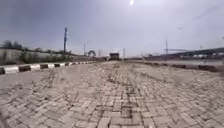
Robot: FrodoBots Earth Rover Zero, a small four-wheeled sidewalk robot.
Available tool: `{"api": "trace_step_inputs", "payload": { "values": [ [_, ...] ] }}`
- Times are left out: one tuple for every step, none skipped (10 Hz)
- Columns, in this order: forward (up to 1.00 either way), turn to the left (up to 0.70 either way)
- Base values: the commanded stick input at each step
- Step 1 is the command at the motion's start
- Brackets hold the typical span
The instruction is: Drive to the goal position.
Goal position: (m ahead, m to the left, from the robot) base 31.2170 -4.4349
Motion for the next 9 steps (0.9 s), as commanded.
{"api": "trace_step_inputs", "payload": {
  "values": [
    [1.0,0.0],
    [1.0,0.0],
    [1.0,0.0],
    [1.0,0.0],
    [1.0,0.0],
    [1.0,0.0],
    [1.0,0.0],
    [1.0,0.0],
    [1.0,0.0]
  ]
}}
